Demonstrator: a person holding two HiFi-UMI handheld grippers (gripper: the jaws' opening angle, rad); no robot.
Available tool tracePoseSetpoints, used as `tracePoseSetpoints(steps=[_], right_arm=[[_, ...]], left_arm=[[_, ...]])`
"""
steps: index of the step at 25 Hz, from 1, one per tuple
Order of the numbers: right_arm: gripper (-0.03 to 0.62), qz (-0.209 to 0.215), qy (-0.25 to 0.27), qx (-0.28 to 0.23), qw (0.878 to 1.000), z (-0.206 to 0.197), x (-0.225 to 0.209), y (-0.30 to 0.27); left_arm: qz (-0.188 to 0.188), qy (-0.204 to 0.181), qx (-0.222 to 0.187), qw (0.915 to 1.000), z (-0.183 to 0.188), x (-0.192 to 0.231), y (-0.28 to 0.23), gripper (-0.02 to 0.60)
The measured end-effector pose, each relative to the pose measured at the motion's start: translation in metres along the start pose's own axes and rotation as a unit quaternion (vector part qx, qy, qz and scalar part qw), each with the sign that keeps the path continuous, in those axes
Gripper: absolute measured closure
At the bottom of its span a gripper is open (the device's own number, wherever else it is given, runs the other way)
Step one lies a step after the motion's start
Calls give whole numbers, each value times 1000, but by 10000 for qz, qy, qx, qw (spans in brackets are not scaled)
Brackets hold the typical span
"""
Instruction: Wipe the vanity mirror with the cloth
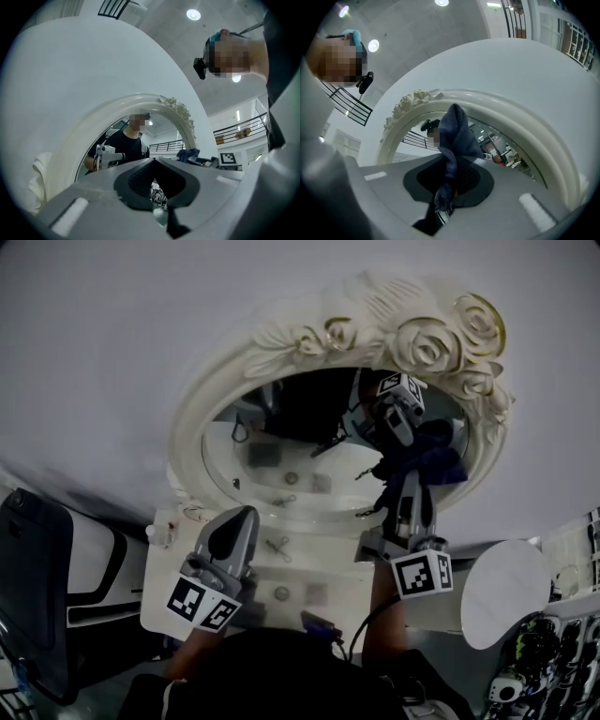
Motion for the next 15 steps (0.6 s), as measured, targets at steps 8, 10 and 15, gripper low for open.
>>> tracePoseSetpoints(steps=[8, 10, 15], right_arm=[[553, 283, 136, -21, 9995, -2, 39, -10], [553, 366, 159, -21, 9992, -4, 49, -12], [553, 593, 203, -59, 9980, -10, 79, -16]], left_arm=[[109, 30, -92, 9999, 8, 9, 18, 578], [146, 28, -115, 9998, 10, 12, 24, 578], [251, 19, -181, 9995, 18, 22, 39, 578]])
Point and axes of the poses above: the fingertips, and each gripper's own axes: y backward along the fingers, x to its left, z out of its top, the point moved 7 cm from there along y, backward along the fingers, and after that the axes turned 12 degrees about -z, right-handed, at the moved point
